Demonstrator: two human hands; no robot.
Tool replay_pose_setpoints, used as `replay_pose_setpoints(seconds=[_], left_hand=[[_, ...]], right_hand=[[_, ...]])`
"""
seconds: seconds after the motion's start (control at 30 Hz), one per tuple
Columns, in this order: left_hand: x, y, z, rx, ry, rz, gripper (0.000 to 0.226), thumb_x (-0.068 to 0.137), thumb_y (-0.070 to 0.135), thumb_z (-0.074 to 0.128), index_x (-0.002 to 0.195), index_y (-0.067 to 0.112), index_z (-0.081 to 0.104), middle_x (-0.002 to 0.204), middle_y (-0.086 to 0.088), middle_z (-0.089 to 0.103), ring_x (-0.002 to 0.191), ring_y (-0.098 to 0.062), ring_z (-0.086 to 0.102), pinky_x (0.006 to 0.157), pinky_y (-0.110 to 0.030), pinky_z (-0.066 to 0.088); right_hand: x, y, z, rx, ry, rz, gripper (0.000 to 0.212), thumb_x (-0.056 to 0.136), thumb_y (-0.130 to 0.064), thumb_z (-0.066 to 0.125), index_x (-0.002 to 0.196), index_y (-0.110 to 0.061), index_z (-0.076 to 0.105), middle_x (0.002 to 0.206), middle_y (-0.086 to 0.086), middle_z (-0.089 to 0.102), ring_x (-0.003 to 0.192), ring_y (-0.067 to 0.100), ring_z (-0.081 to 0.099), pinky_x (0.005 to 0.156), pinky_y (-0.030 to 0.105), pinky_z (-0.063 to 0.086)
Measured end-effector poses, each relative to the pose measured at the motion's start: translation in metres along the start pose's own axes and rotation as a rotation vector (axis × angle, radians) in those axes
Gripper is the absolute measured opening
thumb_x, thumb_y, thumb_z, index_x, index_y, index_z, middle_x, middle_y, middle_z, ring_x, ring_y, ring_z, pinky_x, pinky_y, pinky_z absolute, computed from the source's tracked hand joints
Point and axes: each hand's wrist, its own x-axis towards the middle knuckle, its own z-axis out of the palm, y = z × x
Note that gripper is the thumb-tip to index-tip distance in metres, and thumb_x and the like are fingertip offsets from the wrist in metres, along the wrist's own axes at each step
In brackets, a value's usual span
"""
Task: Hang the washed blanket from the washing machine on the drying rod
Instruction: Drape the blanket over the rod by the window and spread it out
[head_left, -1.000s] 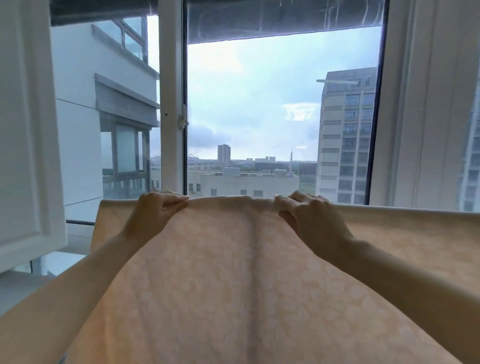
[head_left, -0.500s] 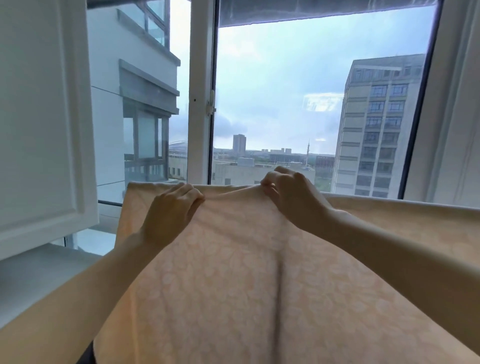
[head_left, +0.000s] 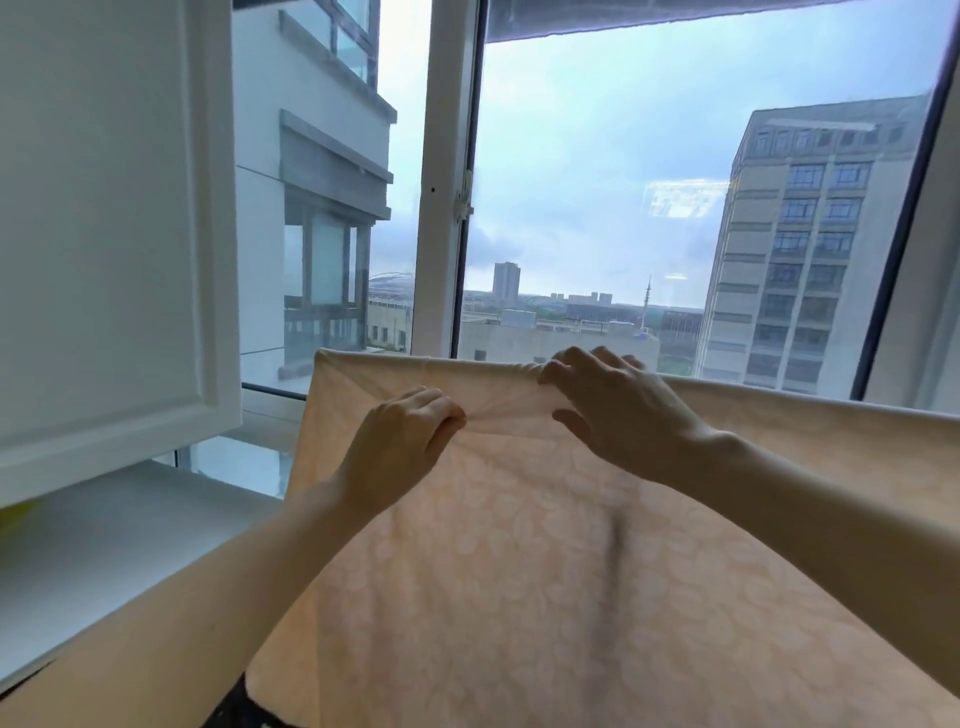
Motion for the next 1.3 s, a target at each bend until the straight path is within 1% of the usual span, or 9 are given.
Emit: replay_pose_setpoints(seconds=[0.17,0.3,0.43,0.6,0.77,0.87,1.07,1.17,1.3], left_hand=[[0.004,0.0,0.011,-0.005,0.033,-0.019,0.011,0.09,0.02,0.062,0.091,0.012,0.07,0.083,0.003,0.066,0.073,-0.01,0.061,0.064,-0.027,0.056],[0.02,0.0,0.01,-0.026,0.126,-0.062,0.012,0.089,0.022,0.063,0.09,0.011,0.068,0.083,0.002,0.065,0.077,-0.011,0.06,0.071,-0.027,0.054],[0.027,-0.002,0.006,-0.025,0.127,-0.054,0.007,0.088,0.018,0.065,0.091,0.012,0.068,0.084,0.002,0.066,0.077,-0.01,0.061,0.072,-0.024,0.053],[-0.004,-0.027,0.008,0.026,-0.001,-0.119,0.006,0.086,0.01,0.069,0.091,0.012,0.071,0.086,0.001,0.07,0.074,-0.012,0.064,0.07,-0.034,0.057],[-0.005,-0.065,-0.01,0.076,0.157,-0.378,0.004,0.09,0.012,0.062,0.093,0.01,0.065,0.086,0.0,0.063,0.073,-0.013,0.057,0.064,-0.015,0.043],[-0.003,-0.09,-0.017,0.067,0.256,-0.53,0.009,0.092,0.006,0.056,0.1,0.006,0.06,0.095,-0.007,0.061,0.079,-0.02,0.058,0.069,-0.02,0.04],[0.001,-0.144,-0.015,-0.203,0.143,-0.876,0.025,0.099,0.006,0.043,0.118,0.005,0.06,0.118,-0.012,0.065,0.108,-0.028,0.061,0.089,-0.036,0.048],[0.005,-0.166,-0.011,-0.489,0.066,-0.953,0.025,0.101,0.008,0.039,0.113,0.009,0.061,0.115,-0.011,0.064,0.106,-0.026,0.061,0.082,-0.035,0.049],[0.008,-0.186,-0.009,-0.839,-0.235,-0.911,0.024,0.1,0.024,0.049,0.11,0.013,0.067,0.109,-0.013,0.068,0.099,-0.026,0.063,0.078,-0.033,0.051]], right_hand=[[0.002,0.003,0.006,-0.002,0.098,0.035,0.012,0.09,-0.012,0.064,0.099,-0.016,0.057,0.094,0.001,0.065,0.074,0.022,0.063,0.068,0.041,0.054],[0.019,0.001,-0.006,-0.02,0.283,0.137,0.022,0.082,-0.006,0.073,0.084,-0.014,0.052,0.063,-0.001,0.057,0.054,0.018,0.054,0.066,0.034,0.053],[0.013,-0.013,-0.007,-0.03,0.345,-0.002,0.028,0.068,0.002,0.077,0.083,-0.008,0.055,0.067,0.004,0.052,0.058,0.014,0.042,0.052,0.024,0.033],[-0.012,0.001,0.017,-0.021,0.206,-0.192,0.022,0.077,0.007,0.065,0.08,-0.009,0.051,0.074,0.006,0.047,0.065,0.019,0.043,0.052,0.032,0.044],[-0.009,0.003,0.024,-0.052,0.156,-0.238,0.023,0.077,0.006,0.068,0.077,-0.011,0.053,0.074,0.004,0.047,0.062,0.017,0.042,0.053,0.028,0.038],[-0.008,0.0,0.032,-0.065,0.16,-0.231,0.024,0.076,0.008,0.068,0.075,-0.012,0.053,0.072,0.003,0.048,0.06,0.016,0.042,0.052,0.027,0.036],[-0.004,0.0,0.042,-0.189,0.153,-0.121,0.027,0.07,0.013,0.063,0.078,-0.011,0.053,0.072,0.003,0.049,0.061,0.019,0.045,0.054,0.031,0.045],[0.002,-0.005,0.052,-0.321,0.164,-0.044,0.029,0.067,0.015,0.057,0.078,-0.011,0.051,0.072,0.004,0.049,0.064,0.022,0.048,0.055,0.034,0.047],[0.011,-0.009,0.058,-0.433,0.146,0.032,0.022,0.077,0.011,0.057,0.075,-0.01,0.053,0.069,0.005,0.052,0.064,0.023,0.053,0.052,0.034,0.047]])
